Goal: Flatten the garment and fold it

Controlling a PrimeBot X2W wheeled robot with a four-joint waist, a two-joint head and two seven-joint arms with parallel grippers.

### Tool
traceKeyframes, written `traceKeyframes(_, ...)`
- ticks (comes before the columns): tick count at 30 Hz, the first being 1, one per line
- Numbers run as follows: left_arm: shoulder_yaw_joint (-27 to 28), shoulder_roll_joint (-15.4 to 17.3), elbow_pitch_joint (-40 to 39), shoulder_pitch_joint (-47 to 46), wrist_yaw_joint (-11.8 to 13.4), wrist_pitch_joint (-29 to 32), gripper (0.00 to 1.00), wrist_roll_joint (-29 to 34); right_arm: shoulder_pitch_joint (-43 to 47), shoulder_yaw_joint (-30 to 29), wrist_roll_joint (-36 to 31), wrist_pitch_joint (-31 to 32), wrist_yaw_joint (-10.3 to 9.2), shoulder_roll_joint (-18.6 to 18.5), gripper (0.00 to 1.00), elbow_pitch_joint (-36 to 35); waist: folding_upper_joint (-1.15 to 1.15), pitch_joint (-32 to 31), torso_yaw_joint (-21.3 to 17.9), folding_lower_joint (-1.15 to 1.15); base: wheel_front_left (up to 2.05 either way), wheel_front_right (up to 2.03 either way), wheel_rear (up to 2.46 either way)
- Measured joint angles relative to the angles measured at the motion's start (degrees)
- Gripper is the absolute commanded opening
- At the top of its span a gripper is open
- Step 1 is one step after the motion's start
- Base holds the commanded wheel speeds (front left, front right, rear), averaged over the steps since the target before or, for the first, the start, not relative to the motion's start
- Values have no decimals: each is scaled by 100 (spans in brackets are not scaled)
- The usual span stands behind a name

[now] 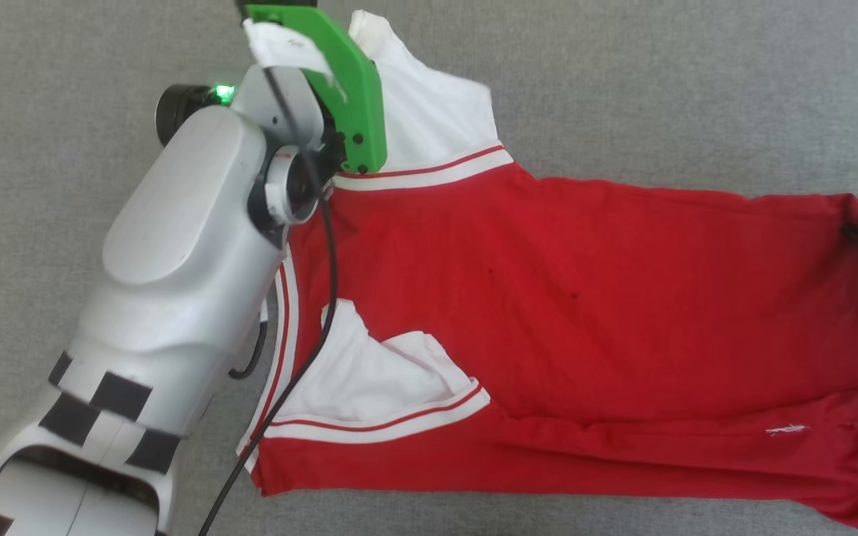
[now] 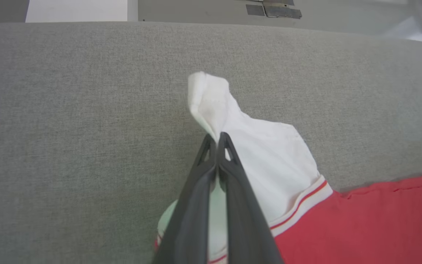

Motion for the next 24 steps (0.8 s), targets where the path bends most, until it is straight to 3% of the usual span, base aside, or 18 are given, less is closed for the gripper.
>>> traceKeyframes(11,319,516,-1393,1152,-25,-100,0,-409,742,-534,-40,-829,0,280,0,-12,0,-721,-41,0,0,0,0)
traceKeyframes(17,526,800,-2218,2340,270,-183,0,-684,1388,-708,-77,-955,0,549,0,16,0,-1196,-50,0,0,0,0)
traceKeyframes(24,776,912,-2964,3878,616,-515,0,-1035,1986,-899,-98,-980,0,782,0,9,0,-1574,-65,0,0,0,0)
